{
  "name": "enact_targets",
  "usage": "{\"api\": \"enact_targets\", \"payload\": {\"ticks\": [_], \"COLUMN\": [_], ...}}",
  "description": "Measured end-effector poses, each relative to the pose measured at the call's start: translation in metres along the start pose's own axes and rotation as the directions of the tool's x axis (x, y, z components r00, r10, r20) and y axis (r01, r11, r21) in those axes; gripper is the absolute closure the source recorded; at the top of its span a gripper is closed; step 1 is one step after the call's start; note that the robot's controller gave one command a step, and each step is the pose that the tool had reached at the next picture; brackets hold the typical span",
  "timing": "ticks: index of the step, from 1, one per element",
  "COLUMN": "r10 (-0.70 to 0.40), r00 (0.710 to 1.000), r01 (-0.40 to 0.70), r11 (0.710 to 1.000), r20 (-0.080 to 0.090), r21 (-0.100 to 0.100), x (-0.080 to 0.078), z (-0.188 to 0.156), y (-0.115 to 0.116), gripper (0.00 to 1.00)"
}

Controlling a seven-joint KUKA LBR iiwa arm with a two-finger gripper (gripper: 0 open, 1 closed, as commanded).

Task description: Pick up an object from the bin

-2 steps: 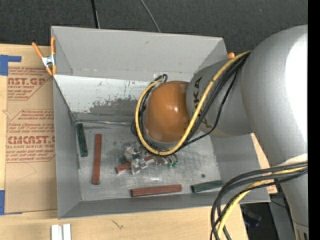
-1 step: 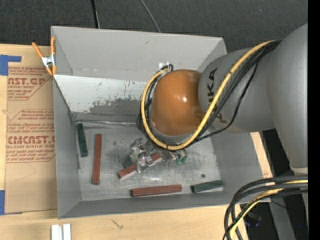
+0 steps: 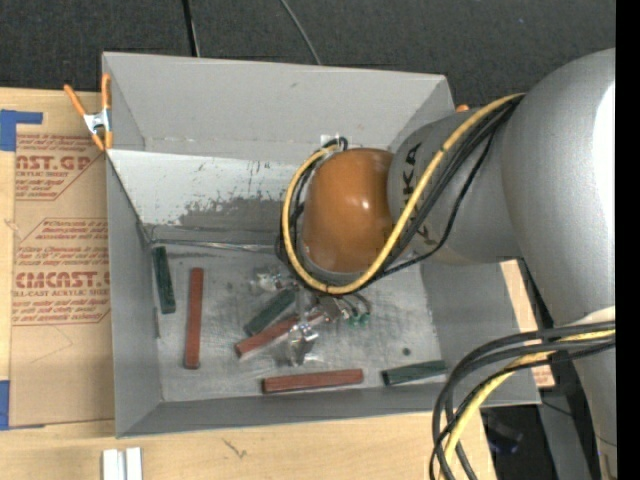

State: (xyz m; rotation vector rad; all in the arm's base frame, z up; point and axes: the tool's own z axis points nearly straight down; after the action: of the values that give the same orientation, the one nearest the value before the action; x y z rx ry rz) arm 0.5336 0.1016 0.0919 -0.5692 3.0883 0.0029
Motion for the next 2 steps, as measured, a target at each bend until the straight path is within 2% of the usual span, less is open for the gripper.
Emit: {"api": "enact_targets", "payload": {"ticks": [1, 2], "r10": [0.002, 0.002], "r00": [1.0, 1.0], "r01": [-0.002, -0.002], "r11": [1.0, 1.0], "r20": [-0.001, -0.001], "r21": [-0.001, -0.001], "x": [0.0002, 0.0002], "z": [0.0017, 0.0017], "y": [-0.0014, -0.0014], "gripper": [1.0, 1.0]}}
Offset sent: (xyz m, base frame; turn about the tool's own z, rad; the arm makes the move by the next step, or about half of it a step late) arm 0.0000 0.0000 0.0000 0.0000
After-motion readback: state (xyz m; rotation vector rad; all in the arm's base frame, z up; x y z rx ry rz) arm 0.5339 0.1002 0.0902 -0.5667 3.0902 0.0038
